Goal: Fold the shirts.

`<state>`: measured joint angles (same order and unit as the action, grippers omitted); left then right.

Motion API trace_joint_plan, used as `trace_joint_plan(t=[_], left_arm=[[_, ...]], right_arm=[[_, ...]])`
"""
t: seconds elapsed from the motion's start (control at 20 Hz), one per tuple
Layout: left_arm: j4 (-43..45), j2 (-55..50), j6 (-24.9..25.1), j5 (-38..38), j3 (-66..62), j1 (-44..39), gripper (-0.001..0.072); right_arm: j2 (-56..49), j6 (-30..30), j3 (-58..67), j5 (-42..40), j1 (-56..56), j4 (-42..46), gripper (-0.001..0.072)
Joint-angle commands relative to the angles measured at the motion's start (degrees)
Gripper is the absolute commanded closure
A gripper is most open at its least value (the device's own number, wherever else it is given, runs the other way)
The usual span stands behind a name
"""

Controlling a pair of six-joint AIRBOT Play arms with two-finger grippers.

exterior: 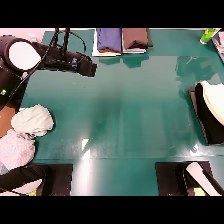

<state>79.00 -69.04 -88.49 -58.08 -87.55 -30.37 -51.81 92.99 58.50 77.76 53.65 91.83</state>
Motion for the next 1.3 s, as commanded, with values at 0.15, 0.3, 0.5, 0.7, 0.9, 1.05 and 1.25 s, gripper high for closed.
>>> trace_joint_plan(t=[0.15, 0.3, 0.5, 0.7, 0.9, 1.05, 1.25], left_arm=[[0.0, 0.0, 0.0, -0.1, 0.0, 0.0, 0.0677], [0.0, 0.0, 0.0, -0.1, 0.0, 0.0, 0.0677], [0.0, 0.0, 0.0, 0.4, 0.0, 0.0, 0.0677], [0.5, 0.0, 0.1, 0.8, 0.0, 0.0, 0.0677], [0.5, 0.0, 0.0, 0.7, 0.0, 0.0, 0.0677], [0.5, 0.0, 0.0, 0.7, 0.0, 0.0, 0.0677], [0.5, 0.0, 0.0, 0.7, 0.0, 0.0, 0.0677]], right_arm=[[1.2, -2.7, -4.5, -2.8, 0.8, 1.9, 0.0090], [1.2, -2.4, 2.7, -2.8, 0.0, -0.9, 0.0094], [1.2, -2.4, 9.0, -2.7, -9.9, -19.6, 0.0096], [1.2, -2.4, 6.7, -6.7, -30.7, -24.1, 0.0097], [1.2, -2.5, 3.0, -14.8, -49.2, -18.0, 0.0158], [1.2, -2.5, 1.8, -17.1, -58.2, -15.0, 0.0332], [1.2, -2.5, 1.8, -17.8, -63.5, -13.8, 0.0694]])
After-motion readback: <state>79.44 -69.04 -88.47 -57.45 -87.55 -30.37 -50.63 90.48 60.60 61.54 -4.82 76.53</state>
